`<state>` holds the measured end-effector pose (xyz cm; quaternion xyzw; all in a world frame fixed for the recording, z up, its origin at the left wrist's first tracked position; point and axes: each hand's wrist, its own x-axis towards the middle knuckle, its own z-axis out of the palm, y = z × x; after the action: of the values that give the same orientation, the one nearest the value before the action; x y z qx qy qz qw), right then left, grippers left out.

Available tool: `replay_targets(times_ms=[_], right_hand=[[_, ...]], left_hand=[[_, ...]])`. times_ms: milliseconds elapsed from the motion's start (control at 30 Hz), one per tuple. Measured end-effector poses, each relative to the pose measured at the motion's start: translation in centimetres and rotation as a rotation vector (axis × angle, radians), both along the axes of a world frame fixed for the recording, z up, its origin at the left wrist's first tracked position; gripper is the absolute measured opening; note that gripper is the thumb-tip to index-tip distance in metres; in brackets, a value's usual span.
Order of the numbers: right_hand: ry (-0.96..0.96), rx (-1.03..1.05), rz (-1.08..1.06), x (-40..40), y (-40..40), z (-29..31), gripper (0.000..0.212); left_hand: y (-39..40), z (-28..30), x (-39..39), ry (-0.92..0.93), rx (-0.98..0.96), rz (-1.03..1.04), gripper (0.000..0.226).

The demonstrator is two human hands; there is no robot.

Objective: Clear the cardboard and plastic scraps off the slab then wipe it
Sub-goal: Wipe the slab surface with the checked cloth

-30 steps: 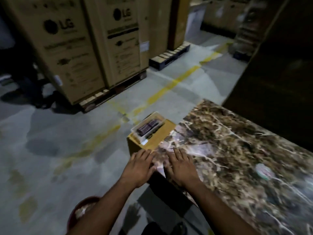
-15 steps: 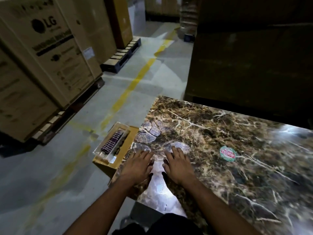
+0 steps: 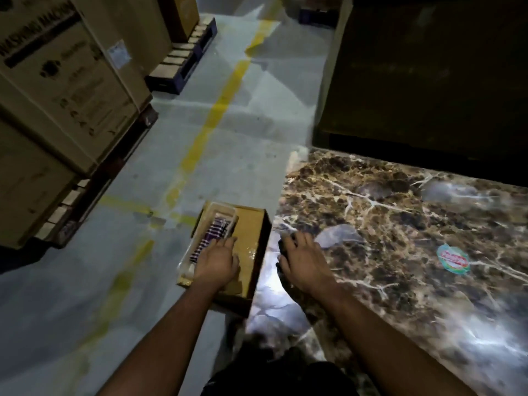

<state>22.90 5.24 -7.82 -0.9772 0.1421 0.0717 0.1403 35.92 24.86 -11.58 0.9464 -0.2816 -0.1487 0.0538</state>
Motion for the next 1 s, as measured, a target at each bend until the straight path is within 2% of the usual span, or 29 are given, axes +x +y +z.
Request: replay_targets(times_ms=[100,200,367,533,667,767,833,1000], right_hand=[[-0.003,-0.002,0.02,3.6,3.4,-0.6,0.05],[0.026,0.004,0.046,6.4,6.3,-1.7,0.053],[0.075,-0.002,0.059,9.1,8.6,-3.7,0.055],[0.034,0.065,0.019,9.4,8.8,-5.9,0.054],[0.027,0.085,0.041,9.4,8.9,-7.0,0.053],[-0.024,0.081,0.048,9.5,8.7,-7.2,0.052],[-0.05,0.12,0.038,9.3,8.6,-6.9,0.054],[-0.095,0.217,0.003,8.8,8.3,-5.7,0.061]], left_hand=[[2.5,-2.4,3.9,0.113,-0.006,0.16,0.033],[4.0,-5.4,7.5,0.205,0.001,0.242,0.029],[4.2,-10.9,11.6,0.275,0.022,0.263,0.023],[3.1,-14.4,12.5,0.339,0.049,0.174,0.027],[2.6,-16.6,12.7,0.271,0.113,0.249,0.019],[2.5,-17.0,12.8,0.231,0.072,0.336,0.014],[2.7,-15.8,12.5,0.193,-0.006,0.419,0.019],[3.1,-10.5,12.4,0.283,-0.233,0.518,0.021]])
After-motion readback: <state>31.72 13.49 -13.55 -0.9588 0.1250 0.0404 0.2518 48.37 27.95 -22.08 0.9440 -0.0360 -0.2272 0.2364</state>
